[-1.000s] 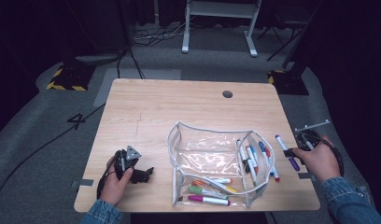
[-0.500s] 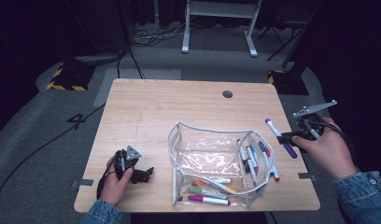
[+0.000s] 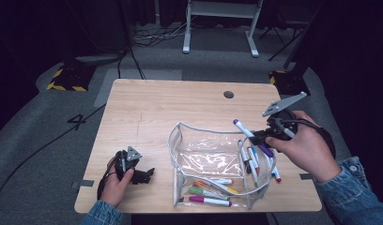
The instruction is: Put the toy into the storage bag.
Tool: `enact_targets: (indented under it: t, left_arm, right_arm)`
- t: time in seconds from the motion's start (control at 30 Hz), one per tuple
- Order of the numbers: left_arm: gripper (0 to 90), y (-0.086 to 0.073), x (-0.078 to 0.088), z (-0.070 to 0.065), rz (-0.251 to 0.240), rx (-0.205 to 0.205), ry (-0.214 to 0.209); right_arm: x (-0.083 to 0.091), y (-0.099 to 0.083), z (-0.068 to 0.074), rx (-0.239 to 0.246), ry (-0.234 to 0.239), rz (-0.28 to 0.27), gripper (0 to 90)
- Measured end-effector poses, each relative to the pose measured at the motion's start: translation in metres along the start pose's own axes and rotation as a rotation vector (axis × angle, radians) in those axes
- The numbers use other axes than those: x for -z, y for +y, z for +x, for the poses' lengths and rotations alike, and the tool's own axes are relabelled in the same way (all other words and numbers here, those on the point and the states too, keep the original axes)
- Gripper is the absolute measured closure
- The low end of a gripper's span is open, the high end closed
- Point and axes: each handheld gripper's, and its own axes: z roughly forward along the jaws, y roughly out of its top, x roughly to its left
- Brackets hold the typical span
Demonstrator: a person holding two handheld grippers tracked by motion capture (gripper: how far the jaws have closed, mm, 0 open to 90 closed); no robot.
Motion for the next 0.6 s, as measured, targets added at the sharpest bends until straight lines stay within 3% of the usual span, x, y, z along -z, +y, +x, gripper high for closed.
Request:
enact_targets:
  t: [0.37, 0.6]
  left_arm:
    - [0.0, 0.000, 0.000, 0.000, 0.001, 0.000, 0.000]
    - [0.0, 0.000, 0.000, 0.000, -0.002, 0.000, 0.001]
  right_arm:
    - [-0.044, 0.029, 0.049, 0.142, 0.124, 0.094, 76.8]
    - [-0.089, 0.031, 0.065, 0.201, 0.177, 0.229, 76.8]
